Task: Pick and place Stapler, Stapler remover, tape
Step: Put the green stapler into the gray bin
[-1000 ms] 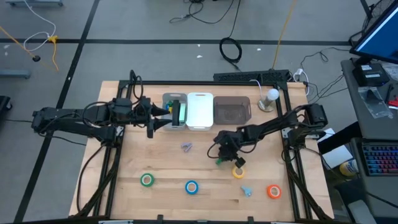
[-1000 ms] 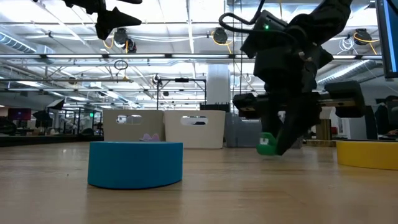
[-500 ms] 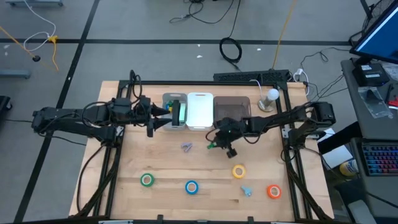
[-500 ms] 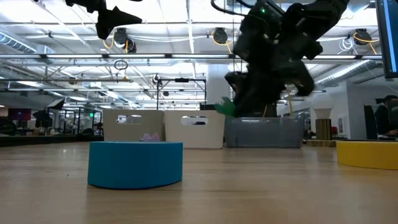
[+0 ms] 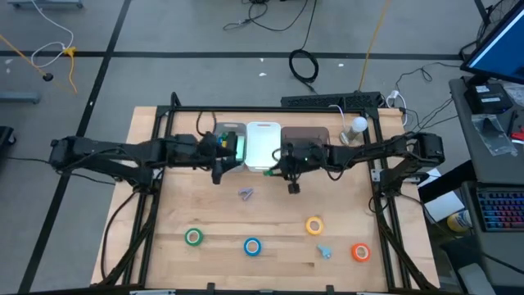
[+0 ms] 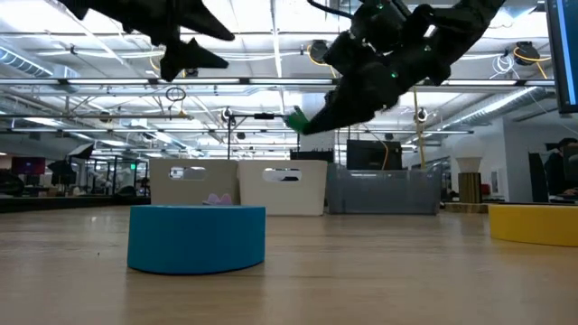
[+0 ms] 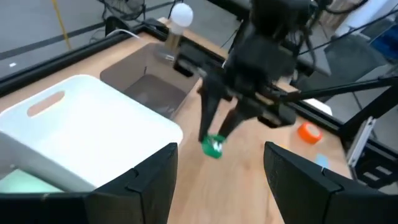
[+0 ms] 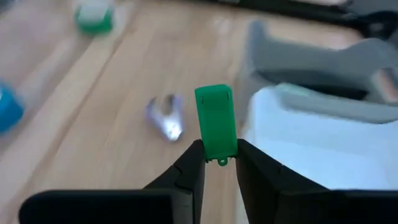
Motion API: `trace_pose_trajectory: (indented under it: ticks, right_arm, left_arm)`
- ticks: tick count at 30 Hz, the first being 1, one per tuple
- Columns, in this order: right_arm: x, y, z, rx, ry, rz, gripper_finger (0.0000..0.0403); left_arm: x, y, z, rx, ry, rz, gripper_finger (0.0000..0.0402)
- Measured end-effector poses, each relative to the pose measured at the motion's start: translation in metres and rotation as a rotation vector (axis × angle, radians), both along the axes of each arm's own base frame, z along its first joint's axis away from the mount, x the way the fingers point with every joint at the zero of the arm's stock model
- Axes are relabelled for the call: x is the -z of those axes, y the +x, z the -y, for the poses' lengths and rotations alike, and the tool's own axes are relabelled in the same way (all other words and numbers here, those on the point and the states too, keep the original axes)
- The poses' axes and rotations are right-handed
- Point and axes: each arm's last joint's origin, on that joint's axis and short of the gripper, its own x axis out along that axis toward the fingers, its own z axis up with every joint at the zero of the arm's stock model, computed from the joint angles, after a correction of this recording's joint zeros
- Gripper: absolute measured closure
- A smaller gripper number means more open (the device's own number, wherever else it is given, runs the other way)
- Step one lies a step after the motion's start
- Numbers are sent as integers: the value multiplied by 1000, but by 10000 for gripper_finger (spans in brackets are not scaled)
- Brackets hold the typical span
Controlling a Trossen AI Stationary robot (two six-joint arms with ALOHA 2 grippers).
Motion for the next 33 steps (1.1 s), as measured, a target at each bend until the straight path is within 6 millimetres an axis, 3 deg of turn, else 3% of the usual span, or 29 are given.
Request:
trace_pose_trajectory:
  ticks: [6,12,33]
  right_arm:
    - [-18,6,10,42,159,190,333]
    - [-29,9,10,53,260,303,332]
    - [-36,10,9,42,355,365,332]
  left_arm:
    - [5,15,0,27,21,35,163]
    - [10,33,4,87,148,90,163]
    - [17,45,7,81,206,106,163]
